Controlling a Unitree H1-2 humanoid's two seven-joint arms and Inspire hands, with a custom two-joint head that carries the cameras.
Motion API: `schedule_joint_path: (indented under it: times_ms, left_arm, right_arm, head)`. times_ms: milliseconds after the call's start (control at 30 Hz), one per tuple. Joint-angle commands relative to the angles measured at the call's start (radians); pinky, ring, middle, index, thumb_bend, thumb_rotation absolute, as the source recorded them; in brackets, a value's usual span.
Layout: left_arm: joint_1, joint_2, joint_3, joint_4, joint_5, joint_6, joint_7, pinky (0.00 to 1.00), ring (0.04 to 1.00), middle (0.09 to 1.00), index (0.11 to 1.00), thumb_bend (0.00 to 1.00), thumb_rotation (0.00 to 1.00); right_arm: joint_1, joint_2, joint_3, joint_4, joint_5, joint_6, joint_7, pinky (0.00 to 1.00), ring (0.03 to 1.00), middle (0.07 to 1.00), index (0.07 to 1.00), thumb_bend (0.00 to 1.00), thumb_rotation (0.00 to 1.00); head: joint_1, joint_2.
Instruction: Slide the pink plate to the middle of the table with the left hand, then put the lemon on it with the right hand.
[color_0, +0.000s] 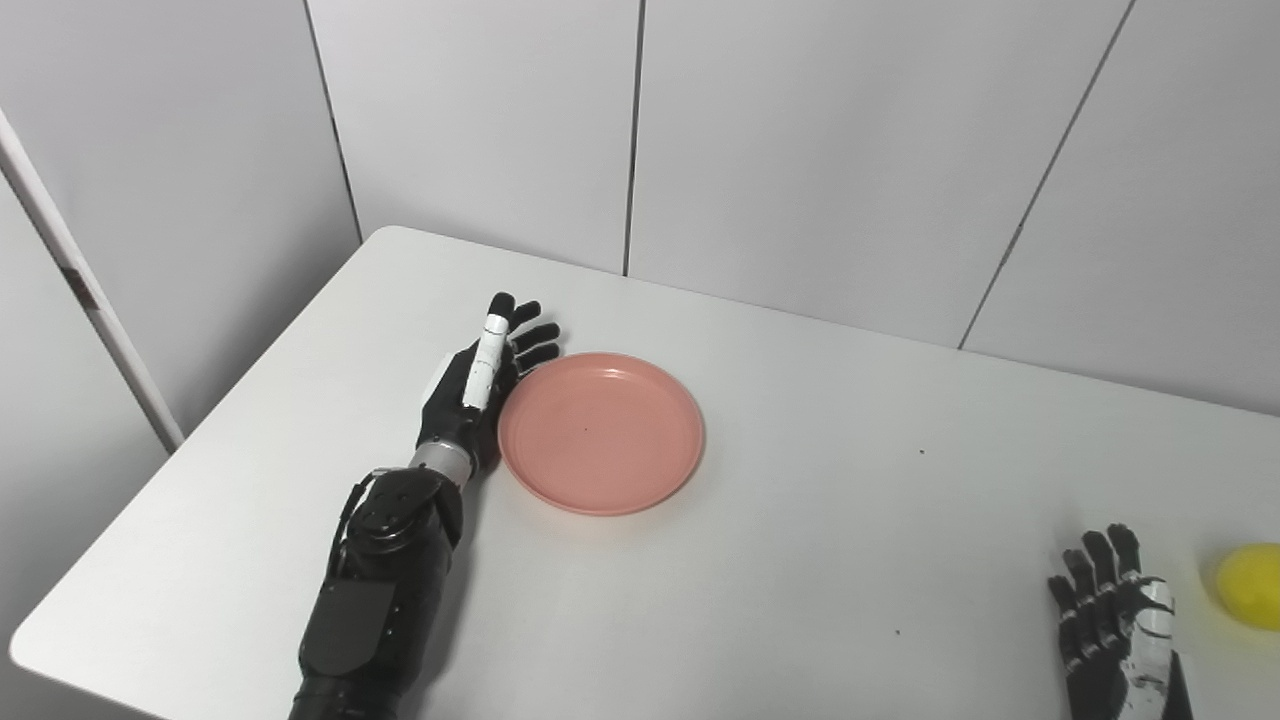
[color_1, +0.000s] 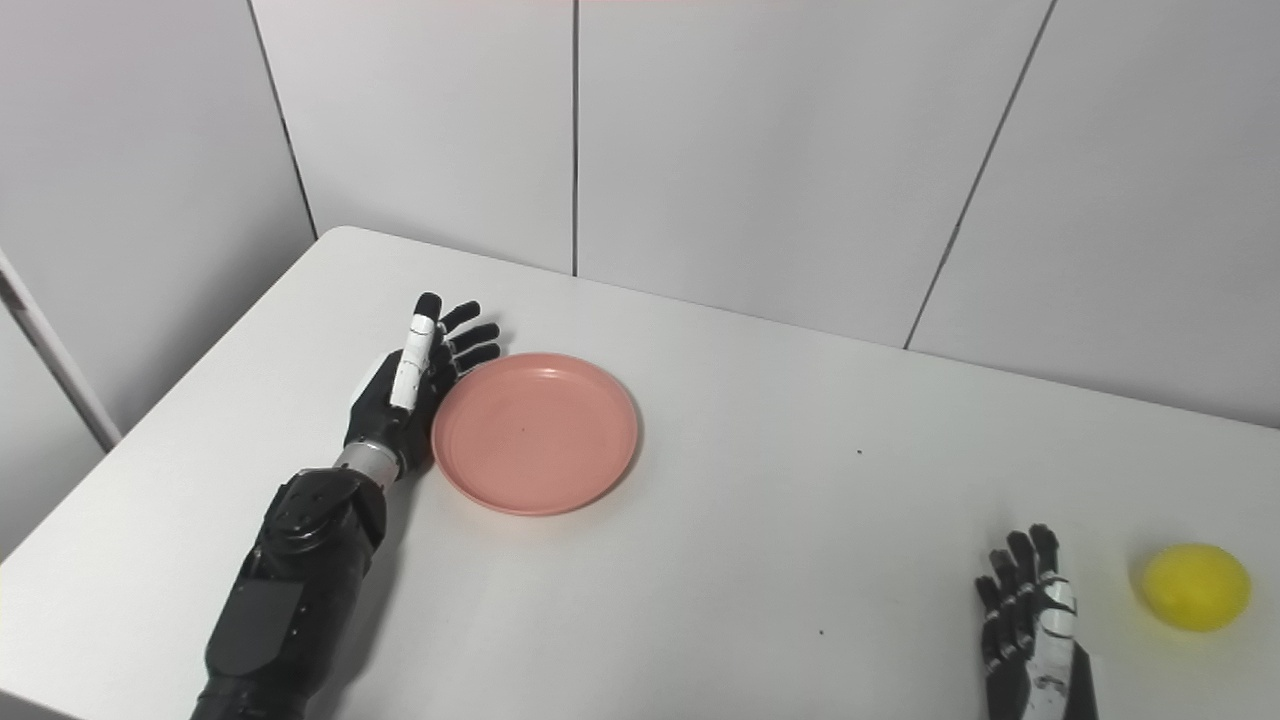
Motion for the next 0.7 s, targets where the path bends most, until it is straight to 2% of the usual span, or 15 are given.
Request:
schedule_joint_path:
  times_ms: [0, 167, 333, 667]
  left_arm:
    - [-0.005, 0.011, -0.003, -0.017, -0.009, 0.001, -0.022, 0.83, 0.826, 0.820, 0.849, 0.92, 0.92]
    - [-0.008, 0.013, -0.004, -0.008, 0.001, 0.002, -0.020, 0.79, 0.796, 0.801, 0.833, 0.93, 0.91]
    - [-0.012, 0.002, -0.005, -0.008, 0.012, 0.008, -0.002, 0.77, 0.783, 0.790, 0.831, 0.95, 0.89]
    - [-0.003, -0.012, -0.018, 0.022, 0.025, -0.011, -0.004, 0.82, 0.798, 0.788, 0.828, 0.97, 0.90]
  right_arm:
    - [0.031, 0.032, 0.018, 0.062, 0.000, -0.022, -0.002, 1.00, 0.975, 0.975, 1.000, 0.61, 1.00]
    - [0.028, 0.049, 0.026, 0.071, -0.013, -0.042, -0.005, 1.00, 0.967, 0.960, 1.000, 0.61, 1.00]
    - [0.026, 0.069, 0.033, 0.071, -0.039, -0.043, -0.024, 1.00, 0.948, 0.953, 1.000, 0.63, 1.00]
    - [0.021, 0.097, 0.040, 0.073, -0.046, -0.044, -0.047, 1.00, 0.934, 0.944, 0.987, 0.64, 0.97]
  head:
    - [-0.024, 0.005]
    - [-0.090, 0.016]
    - [-0.117, 0.022]
    - [-0.177, 0.035]
